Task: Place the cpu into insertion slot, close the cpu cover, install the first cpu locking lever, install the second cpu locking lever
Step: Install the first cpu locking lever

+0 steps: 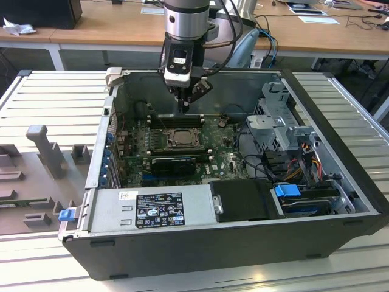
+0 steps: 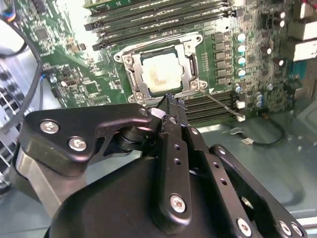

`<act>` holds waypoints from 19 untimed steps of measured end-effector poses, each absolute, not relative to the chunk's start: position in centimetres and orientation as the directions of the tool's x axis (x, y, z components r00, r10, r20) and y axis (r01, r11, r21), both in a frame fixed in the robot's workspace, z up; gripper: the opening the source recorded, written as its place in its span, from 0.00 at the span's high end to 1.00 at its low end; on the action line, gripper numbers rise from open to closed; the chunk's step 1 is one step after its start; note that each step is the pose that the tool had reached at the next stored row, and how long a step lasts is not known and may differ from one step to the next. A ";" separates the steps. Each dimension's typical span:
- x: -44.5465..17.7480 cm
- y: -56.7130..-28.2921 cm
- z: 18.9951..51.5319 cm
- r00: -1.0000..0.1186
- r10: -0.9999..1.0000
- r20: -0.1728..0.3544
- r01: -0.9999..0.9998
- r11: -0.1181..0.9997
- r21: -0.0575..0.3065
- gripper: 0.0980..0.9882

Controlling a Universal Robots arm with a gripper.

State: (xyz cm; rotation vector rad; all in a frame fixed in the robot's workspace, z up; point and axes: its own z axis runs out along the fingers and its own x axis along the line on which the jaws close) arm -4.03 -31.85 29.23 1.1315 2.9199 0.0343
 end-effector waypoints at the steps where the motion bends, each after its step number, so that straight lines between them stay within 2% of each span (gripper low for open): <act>1: -4.0 -31.8 29.2 -0.751 0.660 -0.001 0.660 0.751 0.024 0.99; 19: -4.0 -31.9 29.2 -0.940 0.341 -0.001 0.341 0.940 0.024 0.99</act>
